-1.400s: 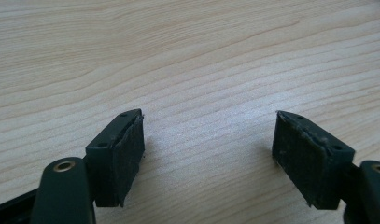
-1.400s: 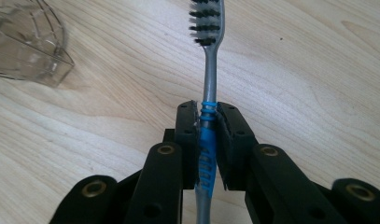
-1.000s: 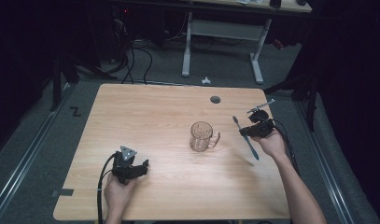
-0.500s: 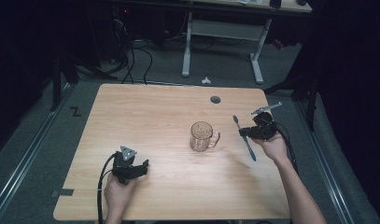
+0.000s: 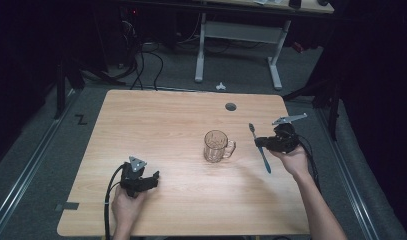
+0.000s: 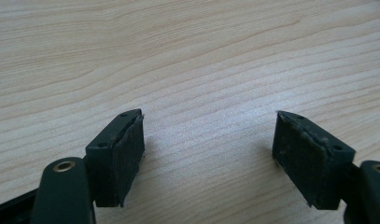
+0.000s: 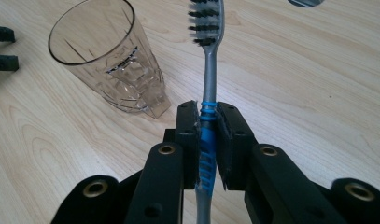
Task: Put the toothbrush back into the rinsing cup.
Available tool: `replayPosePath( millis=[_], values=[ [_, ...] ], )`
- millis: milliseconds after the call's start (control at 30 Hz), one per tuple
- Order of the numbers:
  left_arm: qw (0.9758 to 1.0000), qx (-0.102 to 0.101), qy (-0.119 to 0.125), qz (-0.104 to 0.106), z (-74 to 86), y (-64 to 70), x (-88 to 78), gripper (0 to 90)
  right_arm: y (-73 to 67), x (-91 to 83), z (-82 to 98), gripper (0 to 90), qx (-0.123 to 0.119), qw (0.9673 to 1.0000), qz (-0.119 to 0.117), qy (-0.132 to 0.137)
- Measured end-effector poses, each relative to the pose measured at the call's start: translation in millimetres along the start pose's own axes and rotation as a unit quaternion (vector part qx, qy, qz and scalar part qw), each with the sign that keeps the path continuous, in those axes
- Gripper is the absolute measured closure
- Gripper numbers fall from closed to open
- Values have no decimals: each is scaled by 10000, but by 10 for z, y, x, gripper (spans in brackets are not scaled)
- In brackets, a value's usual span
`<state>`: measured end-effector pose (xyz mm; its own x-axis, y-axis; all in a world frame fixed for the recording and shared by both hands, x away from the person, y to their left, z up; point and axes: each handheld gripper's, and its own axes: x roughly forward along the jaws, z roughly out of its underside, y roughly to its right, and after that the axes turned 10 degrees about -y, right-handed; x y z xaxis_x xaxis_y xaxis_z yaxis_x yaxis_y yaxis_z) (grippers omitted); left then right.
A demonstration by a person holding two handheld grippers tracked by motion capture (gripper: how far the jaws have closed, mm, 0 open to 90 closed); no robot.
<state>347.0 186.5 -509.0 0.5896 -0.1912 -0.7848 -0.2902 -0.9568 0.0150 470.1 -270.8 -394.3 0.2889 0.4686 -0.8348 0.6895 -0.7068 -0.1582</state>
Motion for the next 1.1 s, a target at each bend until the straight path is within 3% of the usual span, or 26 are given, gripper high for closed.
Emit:
replayPosePath(
  millis=[567, 1100],
  values=[
    [10000, 3, -11, 5, 1, 1, 0, 257, -119, -1, -4, 803, -185, 9980, -336, 503],
    [10000, 5, -12, 7, 1, 2, -1, 256, -213, -51, -81, 804, -182, 9902, -522, 1282]
  ],
)
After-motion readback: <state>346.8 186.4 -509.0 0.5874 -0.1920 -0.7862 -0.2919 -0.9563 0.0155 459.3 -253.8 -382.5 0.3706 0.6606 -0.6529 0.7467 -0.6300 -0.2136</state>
